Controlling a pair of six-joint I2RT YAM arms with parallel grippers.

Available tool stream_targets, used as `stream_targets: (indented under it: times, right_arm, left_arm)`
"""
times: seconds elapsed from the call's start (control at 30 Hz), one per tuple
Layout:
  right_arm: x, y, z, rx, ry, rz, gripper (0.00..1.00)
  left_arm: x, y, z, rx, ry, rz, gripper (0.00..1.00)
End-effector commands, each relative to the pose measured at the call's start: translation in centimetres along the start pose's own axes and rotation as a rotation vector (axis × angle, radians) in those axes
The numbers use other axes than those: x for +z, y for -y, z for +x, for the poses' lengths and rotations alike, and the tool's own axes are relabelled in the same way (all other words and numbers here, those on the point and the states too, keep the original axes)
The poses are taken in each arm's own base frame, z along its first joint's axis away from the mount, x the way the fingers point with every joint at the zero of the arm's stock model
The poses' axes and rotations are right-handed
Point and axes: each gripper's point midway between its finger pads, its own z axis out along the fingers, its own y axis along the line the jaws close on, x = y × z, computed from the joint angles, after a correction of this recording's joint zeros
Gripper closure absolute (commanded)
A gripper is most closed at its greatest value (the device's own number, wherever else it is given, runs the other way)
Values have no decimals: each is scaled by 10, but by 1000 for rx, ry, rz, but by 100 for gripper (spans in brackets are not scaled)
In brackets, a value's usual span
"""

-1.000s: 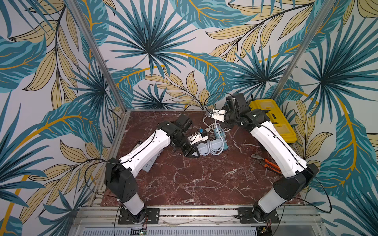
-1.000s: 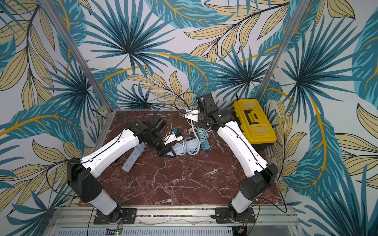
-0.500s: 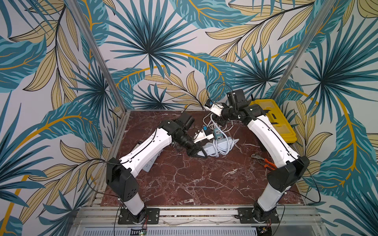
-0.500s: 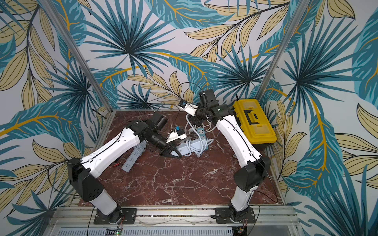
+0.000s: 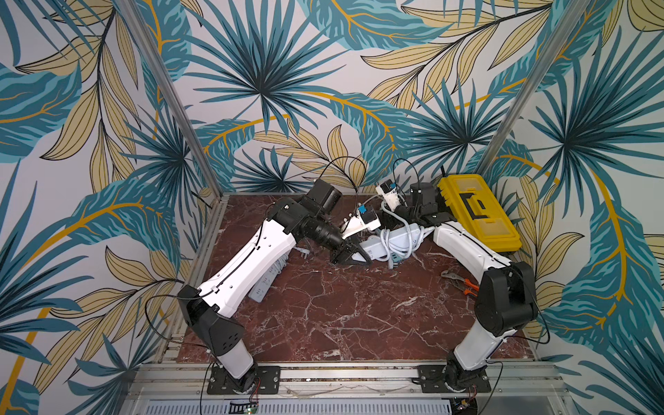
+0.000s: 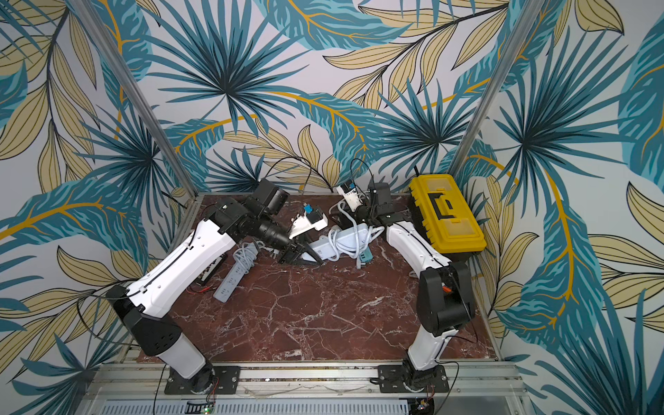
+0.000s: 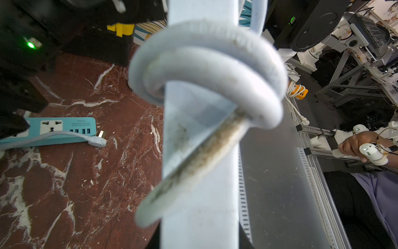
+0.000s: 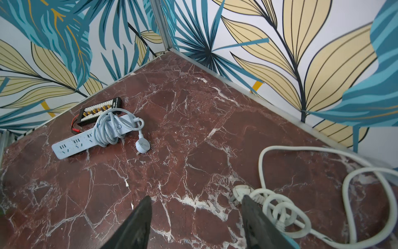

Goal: Wrap the cord around the power strip
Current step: Wrap the power cord around the power strip.

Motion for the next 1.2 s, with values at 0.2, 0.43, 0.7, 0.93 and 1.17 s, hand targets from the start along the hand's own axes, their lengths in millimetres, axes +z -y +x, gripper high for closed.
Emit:
stream_targets:
  times: [0.2,0.43,0.7,0.93,1.17]
  right_arm:
    - [12,32,29,164,126,133,30]
    - [31,26,57,217,66,193,71]
    - [4,-46,79,34,-176,219,90]
    - [-55,-78,85,-189,-307,308,97]
    - [-113,-85,25,-599,-287,456,100]
  left_arm:
    - [-28,16,-59,87,156,-56,100]
    - [-60,-29,-86,-27,315,-218,100]
    - [-140,-104,-114,-193,691,-486,100]
    - [-163,-188,-37,-208,432,-1000,100]
    - [-115,-224,83,-231,-134,-1088,100]
